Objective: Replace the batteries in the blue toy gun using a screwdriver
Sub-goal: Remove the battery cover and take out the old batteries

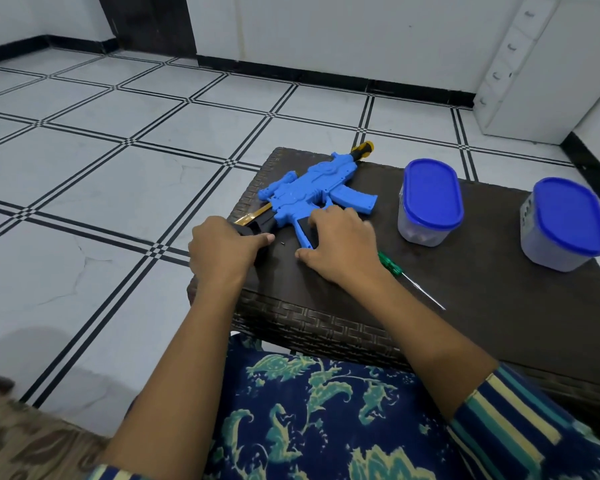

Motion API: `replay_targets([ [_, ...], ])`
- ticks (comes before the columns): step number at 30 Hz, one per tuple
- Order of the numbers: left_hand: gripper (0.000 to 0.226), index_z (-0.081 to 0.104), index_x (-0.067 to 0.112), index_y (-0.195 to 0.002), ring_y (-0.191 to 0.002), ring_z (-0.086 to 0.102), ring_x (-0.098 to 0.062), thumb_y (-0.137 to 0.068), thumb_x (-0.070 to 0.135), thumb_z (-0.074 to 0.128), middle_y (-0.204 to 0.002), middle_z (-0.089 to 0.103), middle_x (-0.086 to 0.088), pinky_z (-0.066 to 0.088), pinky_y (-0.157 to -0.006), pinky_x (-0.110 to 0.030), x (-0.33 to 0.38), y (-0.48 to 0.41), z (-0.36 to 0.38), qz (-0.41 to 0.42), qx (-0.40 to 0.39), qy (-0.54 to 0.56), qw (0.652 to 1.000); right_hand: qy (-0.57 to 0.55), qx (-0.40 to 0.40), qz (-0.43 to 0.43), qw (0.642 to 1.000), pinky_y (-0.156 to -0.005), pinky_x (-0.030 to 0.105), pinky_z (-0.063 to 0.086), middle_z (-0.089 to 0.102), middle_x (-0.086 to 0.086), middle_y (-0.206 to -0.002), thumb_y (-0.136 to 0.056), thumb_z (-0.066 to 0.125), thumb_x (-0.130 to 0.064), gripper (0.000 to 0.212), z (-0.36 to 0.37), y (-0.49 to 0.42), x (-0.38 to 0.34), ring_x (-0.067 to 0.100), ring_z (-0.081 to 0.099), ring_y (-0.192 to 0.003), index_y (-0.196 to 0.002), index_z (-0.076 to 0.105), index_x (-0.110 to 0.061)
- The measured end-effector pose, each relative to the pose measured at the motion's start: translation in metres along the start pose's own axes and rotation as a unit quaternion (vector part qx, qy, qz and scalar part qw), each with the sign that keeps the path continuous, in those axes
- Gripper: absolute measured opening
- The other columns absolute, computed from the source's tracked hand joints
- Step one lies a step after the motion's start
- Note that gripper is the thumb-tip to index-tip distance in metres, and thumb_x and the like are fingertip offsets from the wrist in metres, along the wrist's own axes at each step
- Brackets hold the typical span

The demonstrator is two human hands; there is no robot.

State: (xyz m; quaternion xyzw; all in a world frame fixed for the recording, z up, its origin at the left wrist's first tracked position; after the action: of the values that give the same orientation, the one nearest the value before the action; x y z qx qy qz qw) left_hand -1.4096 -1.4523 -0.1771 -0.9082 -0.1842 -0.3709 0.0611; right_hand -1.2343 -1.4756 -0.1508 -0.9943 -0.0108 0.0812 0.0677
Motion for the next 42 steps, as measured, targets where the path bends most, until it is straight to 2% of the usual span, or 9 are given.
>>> replay_targets([
  [4,0.057,0.06,0.016,-0.118,-0.113,0.052,-0.029,-0.071,0.043,0.079,-0.119,0.055,-0.009,0.048,-0.084,-0.044,0.009,0.003,-0.003,0.106,0.023,-0.039,0.993,0.017,0.067,-0.054,0.996,-0.087,0.044,0.029,0.049,-0.004,-0.129,-0.091,0.055,-0.046,0.028,0.007,0.002,-0.015,0.024,0.039,-0.118,-0.109,0.068,-0.03],
  [6,0.051,0.06,0.021,-0.123,-0.118,0.049,-0.028,-0.077,0.036,0.074,-0.124,0.053,-0.007,0.046,-0.093,-0.049,0.011,0.0,-0.001,0.147,0.01,-0.035,0.988,-0.01,0.055,-0.044,0.997,-0.094,0.05,0.025,0.043,-0.005,-0.141,-0.091,0.057,-0.041,0.021,0.014,0.001,-0.018,0.024,0.032,-0.125,-0.104,0.072,-0.033],
  [10,0.035,0.07,0.026,-0.111,-0.11,0.057,-0.026,-0.078,0.036,0.072,-0.111,0.066,-0.002,0.05,-0.09,-0.051,0.007,-0.004,0.006,0.154,-0.023,-0.029,0.987,-0.04,0.039,0.005,0.998,-0.105,0.062,0.017,0.03,-0.004,-0.155,-0.089,0.064,-0.037,0.011,0.025,-0.006,-0.023,0.027,0.022,-0.136,-0.093,0.073,-0.031],
  [20,0.02,0.073,0.023,-0.095,-0.098,0.058,-0.028,-0.077,0.032,0.074,-0.094,0.066,0.001,0.051,-0.082,-0.051,0.008,-0.003,0.006,0.166,-0.011,-0.03,0.986,-0.022,-0.002,0.032,0.999,-0.106,0.069,0.01,0.018,0.002,-0.158,-0.088,0.066,-0.028,0.01,0.033,-0.015,-0.032,0.03,0.01,-0.143,-0.095,0.067,-0.022],
  [25,0.048,0.061,0.026,-0.119,-0.12,0.043,-0.027,-0.075,0.044,0.071,-0.125,0.056,0.005,0.046,-0.089,-0.051,0.011,0.003,0.013,0.192,-0.053,-0.111,0.974,0.058,-0.007,-0.014,0.998,-0.104,0.076,0.005,0.014,0.01,-0.158,-0.088,0.062,-0.021,0.02,0.038,-0.01,-0.036,0.032,0.007,-0.145,-0.106,0.062,-0.014],
  [30,0.062,0.044,0.027,-0.138,-0.128,0.032,-0.029,-0.081,0.029,0.065,-0.14,0.045,0.0,0.044,-0.096,-0.048,0.011,0.006,0.019,0.194,-0.104,-0.148,0.964,0.031,-0.016,-0.029,0.999,-0.105,0.075,0.007,0.017,0.007,-0.156,-0.09,0.059,-0.022,0.025,0.025,-0.005,-0.028,0.031,0.011,-0.144,-0.114,0.059,-0.014],
  [34,0.064,0.042,0.026,-0.139,-0.126,0.033,-0.033,-0.079,0.024,0.064,-0.14,0.041,-0.007,0.039,-0.099,-0.044,0.01,0.01,0.017,0.183,-0.107,-0.164,0.963,-0.034,-0.006,0.036,0.999,-0.098,0.058,0.03,0.039,0.002,-0.13,-0.092,0.053,-0.021,0.025,-0.011,0.0,0.006,0.027,0.034,-0.123,-0.116,0.053,-0.017],
  [37,0.065,0.039,0.027,-0.133,-0.125,0.034,-0.032,-0.074,0.031,0.066,-0.134,0.039,-0.008,0.041,-0.096,-0.05,0.013,0.02,0.015,0.164,-0.098,-0.196,0.962,-0.089,-0.034,0.117,0.989,-0.095,0.055,0.031,0.045,0.002,-0.118,-0.092,0.053,-0.017,0.017,-0.022,0.011,0.045,0.027,0.04,-0.118,-0.108,0.055,-0.019],
  [42,0.059,0.035,0.024,-0.121,-0.126,0.03,-0.034,-0.074,0.042,0.065,-0.131,0.032,-0.009,0.031,-0.101,-0.067,0.022,0.048,0.028,0.165,-0.091,-0.247,0.95,-0.121,-0.033,0.216,0.968,-0.1,0.056,0.029,0.05,0.002,-0.119,-0.095,0.053,-0.02,0.017,-0.025,0.032,0.093,0.026,0.045,-0.117,-0.111,0.057,-0.02],
])
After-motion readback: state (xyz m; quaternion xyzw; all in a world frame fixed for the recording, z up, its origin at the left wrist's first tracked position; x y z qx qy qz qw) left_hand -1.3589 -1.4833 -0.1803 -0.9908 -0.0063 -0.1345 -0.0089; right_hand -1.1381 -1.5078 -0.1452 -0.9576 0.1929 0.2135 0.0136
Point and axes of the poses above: each hand's wrist, its own y-axis away from the middle knuckle, its own z-axis out of the palm, x = y × z, the point moved 4 cm from there along -y, towards the middle knuckle
